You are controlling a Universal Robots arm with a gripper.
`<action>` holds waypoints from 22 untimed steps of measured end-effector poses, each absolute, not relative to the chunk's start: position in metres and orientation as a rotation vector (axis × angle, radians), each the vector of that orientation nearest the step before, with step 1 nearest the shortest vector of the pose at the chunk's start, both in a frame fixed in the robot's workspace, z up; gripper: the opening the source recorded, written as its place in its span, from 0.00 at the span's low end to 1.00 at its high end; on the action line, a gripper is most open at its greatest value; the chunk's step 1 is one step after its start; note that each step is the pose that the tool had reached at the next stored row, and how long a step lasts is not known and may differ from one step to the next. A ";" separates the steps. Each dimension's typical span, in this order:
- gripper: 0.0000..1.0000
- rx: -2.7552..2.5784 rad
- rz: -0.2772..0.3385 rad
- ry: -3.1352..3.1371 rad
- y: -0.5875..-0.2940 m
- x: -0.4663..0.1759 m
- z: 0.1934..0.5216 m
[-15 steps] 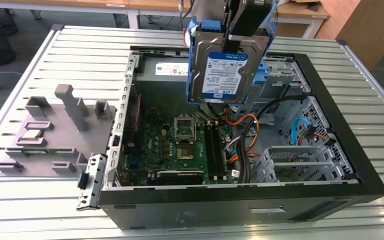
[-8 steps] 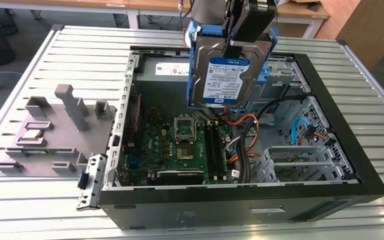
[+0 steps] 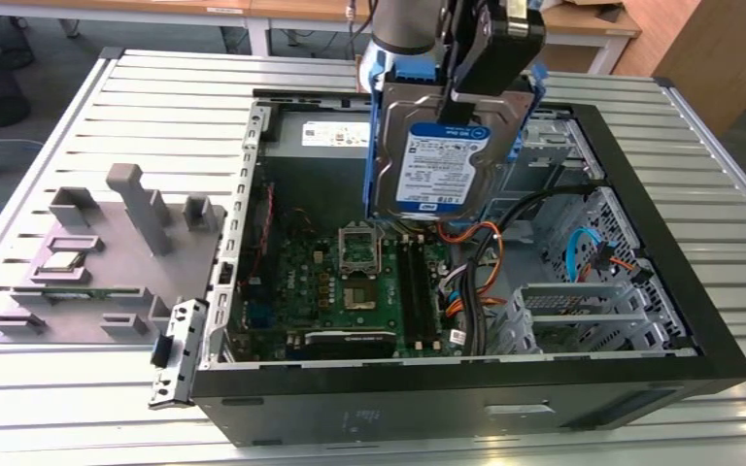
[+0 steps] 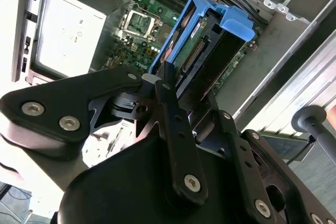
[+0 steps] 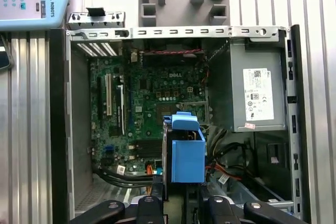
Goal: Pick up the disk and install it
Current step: 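Pick up the disk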
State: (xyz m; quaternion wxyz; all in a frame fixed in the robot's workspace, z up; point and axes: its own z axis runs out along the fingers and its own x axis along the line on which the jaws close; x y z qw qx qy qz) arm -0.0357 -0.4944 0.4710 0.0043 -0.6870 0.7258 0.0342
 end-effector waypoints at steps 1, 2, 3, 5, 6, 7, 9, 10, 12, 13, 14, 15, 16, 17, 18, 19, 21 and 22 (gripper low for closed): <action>0.35 -2.152 0.107 2.274 -0.496 -0.036 0.471; 0.35 -2.152 0.107 2.274 -0.497 -0.036 0.471; 0.35 -2.152 0.107 2.274 -0.498 -0.036 0.471; 0.35 -2.152 0.107 2.275 -0.501 -0.035 0.471; 0.35 -2.152 0.107 2.275 -0.502 -0.035 0.471; 0.35 -2.151 0.107 2.275 -0.504 -0.035 0.471; 0.35 -2.151 0.107 2.275 -0.506 -0.035 0.470; 0.35 -2.151 0.107 2.275 -0.507 -0.035 0.470; 0.35 -2.151 0.107 2.276 -0.510 -0.035 0.470; 0.35 -2.150 0.107 2.276 -0.511 -0.035 0.470; 0.35 -2.149 0.107 2.277 -0.512 -0.035 0.470; 0.35 -2.148 0.107 2.278 -0.513 -0.034 0.470; 0.35 -2.147 0.107 2.279 -0.515 -0.034 0.470; 0.35 -2.146 0.107 2.280 -0.516 -0.034 0.470; 0.35 -2.145 0.107 2.281 -0.517 -0.034 0.470; 0.35 -2.144 0.107 2.282 -0.518 -0.033 0.470; 0.35 -2.142 0.107 2.283 -0.519 -0.033 0.470; 0.35 -2.142 0.107 2.284 -0.520 -0.033 0.470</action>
